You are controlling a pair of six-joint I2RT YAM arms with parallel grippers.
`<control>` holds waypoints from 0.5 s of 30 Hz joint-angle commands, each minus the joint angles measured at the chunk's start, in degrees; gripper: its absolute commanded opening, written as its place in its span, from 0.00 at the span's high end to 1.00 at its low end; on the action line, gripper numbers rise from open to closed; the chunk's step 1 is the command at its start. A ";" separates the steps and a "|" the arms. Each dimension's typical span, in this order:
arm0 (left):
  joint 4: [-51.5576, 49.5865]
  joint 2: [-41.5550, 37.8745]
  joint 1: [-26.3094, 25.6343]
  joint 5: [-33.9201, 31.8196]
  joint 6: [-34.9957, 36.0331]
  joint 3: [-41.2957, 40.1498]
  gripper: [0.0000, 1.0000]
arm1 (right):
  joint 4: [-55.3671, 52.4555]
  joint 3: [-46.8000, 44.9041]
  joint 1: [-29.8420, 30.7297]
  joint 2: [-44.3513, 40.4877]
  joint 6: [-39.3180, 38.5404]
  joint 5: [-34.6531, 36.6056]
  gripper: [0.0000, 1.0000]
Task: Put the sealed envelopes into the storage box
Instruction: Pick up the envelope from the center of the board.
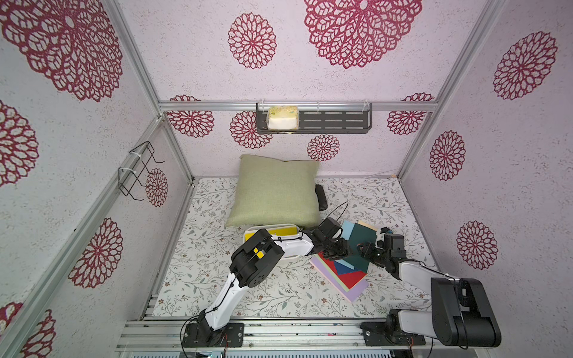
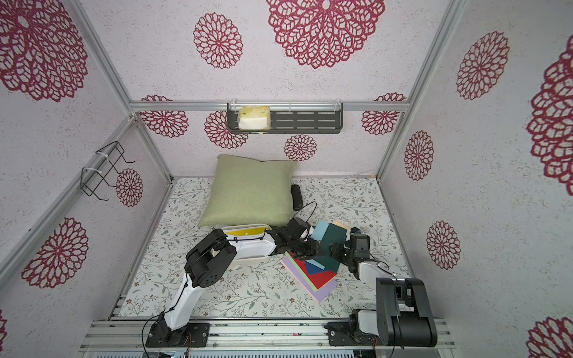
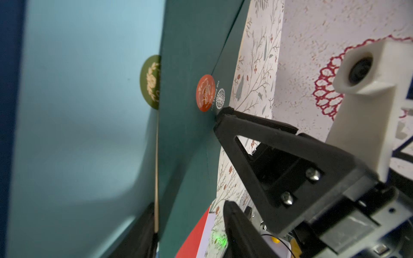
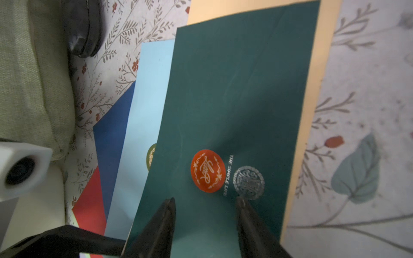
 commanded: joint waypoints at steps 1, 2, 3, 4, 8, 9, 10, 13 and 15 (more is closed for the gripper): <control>3.05 -1.92 -1.28 1.61 -1.08 1.05 0.60 | -3.10 -0.97 0.04 1.09 0.67 -1.06 0.50; 2.59 -1.72 -1.37 1.52 -1.03 1.58 0.64 | -3.09 -1.04 0.04 1.01 0.69 -1.04 0.50; 1.88 -1.65 -1.45 1.14 -0.83 1.94 0.67 | -3.09 -1.06 0.04 1.00 0.65 -1.04 0.50; 0.66 -1.60 -1.52 0.47 -0.36 2.32 0.70 | -3.10 -0.98 0.04 1.03 0.58 -0.97 0.50; -4.88 -2.22 -1.74 -2.27 2.12 3.07 0.71 | -3.01 -0.97 0.04 1.14 0.62 -1.04 0.50; -5.59 -2.52 -1.72 -2.75 2.41 2.81 0.71 | -3.01 -0.98 0.04 1.15 0.63 -1.04 0.50; -6.19 -2.77 -1.72 -3.19 2.58 2.61 0.72 | -2.97 -0.97 0.04 1.22 0.65 -1.04 0.50; -7.09 -3.09 -1.74 -3.81 2.67 2.09 0.79 | -3.01 -0.97 0.04 1.24 0.56 -1.04 0.50; -7.55 -3.46 -1.81 -3.95 2.61 1.86 0.75 | -3.01 -0.97 0.04 1.16 0.51 -1.04 0.50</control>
